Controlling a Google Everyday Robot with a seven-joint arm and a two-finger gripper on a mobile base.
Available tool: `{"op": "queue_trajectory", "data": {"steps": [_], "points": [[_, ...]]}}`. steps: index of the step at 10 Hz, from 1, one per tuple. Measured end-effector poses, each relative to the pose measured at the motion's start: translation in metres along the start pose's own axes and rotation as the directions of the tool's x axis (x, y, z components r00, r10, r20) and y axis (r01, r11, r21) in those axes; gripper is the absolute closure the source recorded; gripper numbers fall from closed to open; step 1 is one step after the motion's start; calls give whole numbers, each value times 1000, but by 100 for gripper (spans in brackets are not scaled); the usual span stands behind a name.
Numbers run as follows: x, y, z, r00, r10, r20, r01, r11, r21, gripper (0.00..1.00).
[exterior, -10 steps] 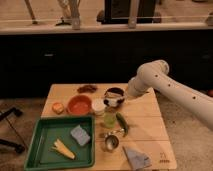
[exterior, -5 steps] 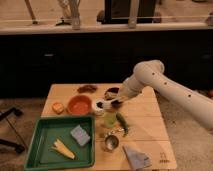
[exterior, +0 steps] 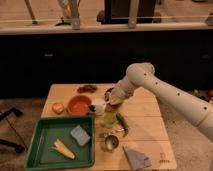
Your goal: Place brush in paper cup
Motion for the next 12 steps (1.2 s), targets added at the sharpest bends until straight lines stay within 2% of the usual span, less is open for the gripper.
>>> {"op": "queue_trajectory", "data": {"steps": [6,9,12], "points": [[-23,-17,31,996,35,80,-36,999,4,100],[-24,-24,41,989,84,124,-86,996,7,100],[-26,-30,49,984,108,142,-111,994,9,100]]}}
